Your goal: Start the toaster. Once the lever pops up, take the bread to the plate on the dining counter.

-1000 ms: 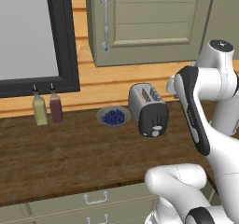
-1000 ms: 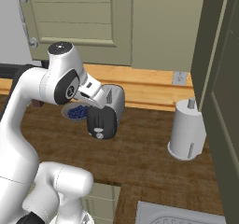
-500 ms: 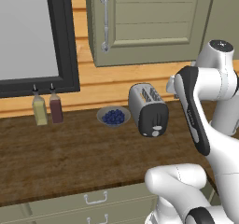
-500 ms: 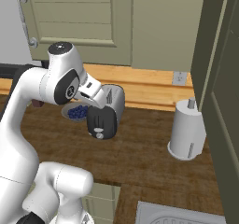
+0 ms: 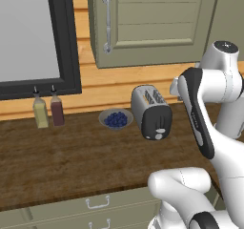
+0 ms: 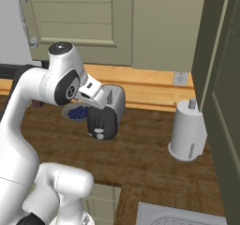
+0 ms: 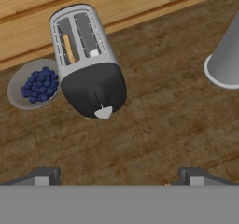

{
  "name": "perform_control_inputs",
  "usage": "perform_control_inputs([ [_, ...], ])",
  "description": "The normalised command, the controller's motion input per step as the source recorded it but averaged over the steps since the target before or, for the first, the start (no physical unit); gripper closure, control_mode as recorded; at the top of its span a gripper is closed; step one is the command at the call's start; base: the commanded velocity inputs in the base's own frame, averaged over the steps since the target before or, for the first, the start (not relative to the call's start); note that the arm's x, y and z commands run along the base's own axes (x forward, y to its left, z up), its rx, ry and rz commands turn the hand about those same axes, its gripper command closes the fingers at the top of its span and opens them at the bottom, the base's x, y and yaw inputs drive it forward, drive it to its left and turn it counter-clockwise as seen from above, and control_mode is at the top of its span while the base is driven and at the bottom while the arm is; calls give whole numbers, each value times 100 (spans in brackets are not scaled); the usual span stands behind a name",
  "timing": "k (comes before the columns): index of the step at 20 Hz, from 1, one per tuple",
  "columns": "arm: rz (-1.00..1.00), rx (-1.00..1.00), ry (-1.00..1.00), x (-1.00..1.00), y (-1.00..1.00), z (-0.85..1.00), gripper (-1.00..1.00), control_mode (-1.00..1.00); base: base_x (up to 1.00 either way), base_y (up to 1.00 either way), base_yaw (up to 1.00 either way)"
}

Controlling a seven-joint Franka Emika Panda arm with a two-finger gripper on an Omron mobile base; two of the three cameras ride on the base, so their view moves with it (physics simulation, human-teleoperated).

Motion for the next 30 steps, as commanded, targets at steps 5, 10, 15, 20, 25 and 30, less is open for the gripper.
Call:
perform_control_inputs([
  [5,0,0,0,0,0,0,-100,-100,0,0,0],
  [10,0,0,0,0,0,0,-100,-100,0,0,0],
  [15,0,0,0,0,0,0,-100,-100,0,0,0],
  [20,0,0,0,0,0,0,-100,-100,0,0,0],
  [25,0,0,0,0,0,0,-100,-100,0,0,0],
  [30,0,0,0,0,0,0,-100,-100,0,0,0],
])
